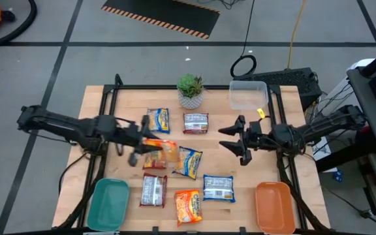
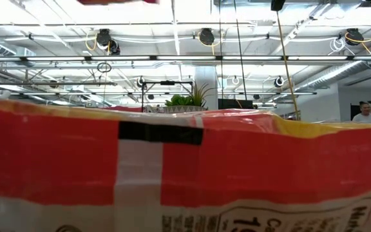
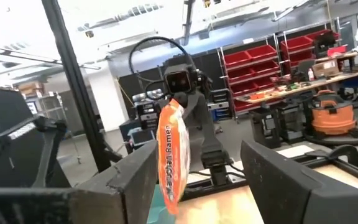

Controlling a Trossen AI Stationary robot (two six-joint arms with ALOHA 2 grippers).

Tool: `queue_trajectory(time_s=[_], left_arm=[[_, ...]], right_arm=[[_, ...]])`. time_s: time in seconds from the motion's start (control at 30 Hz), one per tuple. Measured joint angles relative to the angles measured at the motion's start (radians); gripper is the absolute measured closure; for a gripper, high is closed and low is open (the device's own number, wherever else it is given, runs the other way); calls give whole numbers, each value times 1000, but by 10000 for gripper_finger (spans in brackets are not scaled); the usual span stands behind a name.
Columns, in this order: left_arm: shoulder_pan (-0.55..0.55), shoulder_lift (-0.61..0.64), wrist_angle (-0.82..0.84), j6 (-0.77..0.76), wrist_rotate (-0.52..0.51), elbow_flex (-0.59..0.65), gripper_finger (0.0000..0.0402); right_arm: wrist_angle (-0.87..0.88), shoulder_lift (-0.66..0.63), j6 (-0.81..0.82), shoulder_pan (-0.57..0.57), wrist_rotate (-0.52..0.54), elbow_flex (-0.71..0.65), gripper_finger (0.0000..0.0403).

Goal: Sort Maruchan noodles
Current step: Put the top orange noodle pack into the green bin

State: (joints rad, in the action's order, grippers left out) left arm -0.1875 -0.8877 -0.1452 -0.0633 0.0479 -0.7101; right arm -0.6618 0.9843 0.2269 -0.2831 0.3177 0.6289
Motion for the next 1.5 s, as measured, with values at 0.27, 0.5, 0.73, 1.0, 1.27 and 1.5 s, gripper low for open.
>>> queue_trajectory(time_s=[0.27, 0.5, 0.73, 1.0, 1.27, 1.5], left_arm=[[-138, 190, 253, -96, -43, 0, 286], [-263, 230, 379, -209, -101, 0, 286], [-352, 226, 489, -325, -137, 0, 286], [-453, 243, 650, -513, -242, 0, 286], [-619, 241, 797, -569, -296, 0, 286], [-765, 240, 899, -654, -399, 0, 286]], right_arm=[[52, 0, 40, -1, -4, 0, 179], [81, 0, 82, -1, -7, 0, 179], [117, 0, 139, -22, -8, 0, 179], [97, 0, 139, -48, -7, 0, 179], [98, 0, 137, -48, -7, 0, 179], [98, 0, 136, -48, -7, 0, 179]])
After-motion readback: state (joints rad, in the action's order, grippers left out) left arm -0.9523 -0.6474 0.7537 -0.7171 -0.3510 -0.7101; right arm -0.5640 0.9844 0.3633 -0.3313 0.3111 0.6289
